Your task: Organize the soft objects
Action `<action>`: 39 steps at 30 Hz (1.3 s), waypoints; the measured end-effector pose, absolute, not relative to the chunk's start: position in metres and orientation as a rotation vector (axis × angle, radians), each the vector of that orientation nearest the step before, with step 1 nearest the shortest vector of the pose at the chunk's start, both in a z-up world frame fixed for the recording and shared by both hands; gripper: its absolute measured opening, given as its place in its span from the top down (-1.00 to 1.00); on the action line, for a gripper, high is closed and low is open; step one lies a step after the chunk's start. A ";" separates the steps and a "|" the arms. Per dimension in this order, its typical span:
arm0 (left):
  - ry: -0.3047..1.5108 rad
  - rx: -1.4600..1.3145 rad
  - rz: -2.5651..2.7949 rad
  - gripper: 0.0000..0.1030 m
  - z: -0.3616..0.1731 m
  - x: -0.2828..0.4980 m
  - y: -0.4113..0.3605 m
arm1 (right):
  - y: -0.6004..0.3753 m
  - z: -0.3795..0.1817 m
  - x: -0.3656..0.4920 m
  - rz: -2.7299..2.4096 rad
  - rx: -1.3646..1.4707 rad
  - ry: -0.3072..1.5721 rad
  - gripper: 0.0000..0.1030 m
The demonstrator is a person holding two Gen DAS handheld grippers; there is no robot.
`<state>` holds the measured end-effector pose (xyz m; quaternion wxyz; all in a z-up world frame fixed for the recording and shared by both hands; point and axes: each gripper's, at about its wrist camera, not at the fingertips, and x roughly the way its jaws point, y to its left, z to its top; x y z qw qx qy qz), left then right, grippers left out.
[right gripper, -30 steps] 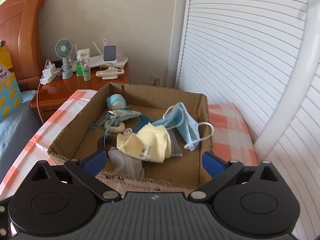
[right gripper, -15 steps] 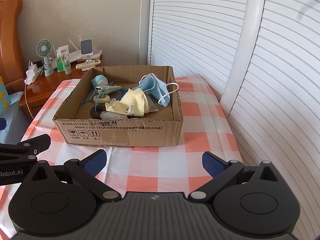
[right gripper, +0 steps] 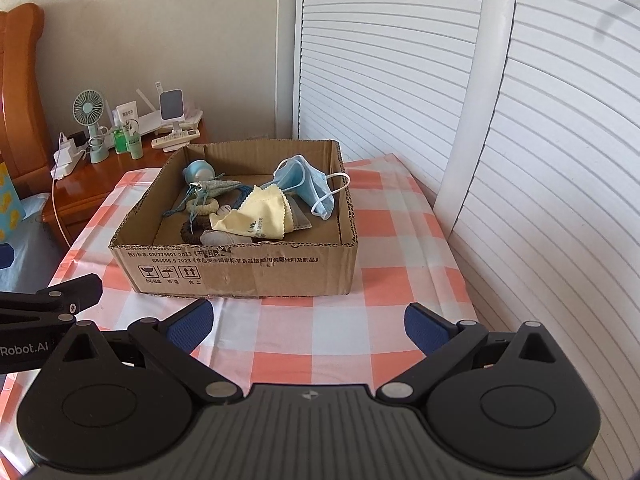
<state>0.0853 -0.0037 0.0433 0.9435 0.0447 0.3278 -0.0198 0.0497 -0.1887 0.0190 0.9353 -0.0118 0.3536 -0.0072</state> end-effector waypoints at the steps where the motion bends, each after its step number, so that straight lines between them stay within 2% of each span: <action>1: 0.667 0.091 -0.040 -0.99 0.044 0.085 -0.004 | -0.189 0.019 0.050 -0.015 -0.025 0.721 -1.00; 39: 0.666 0.085 -0.033 -0.99 0.048 0.081 -0.004 | -0.190 0.025 0.045 -0.016 -0.031 0.703 -1.00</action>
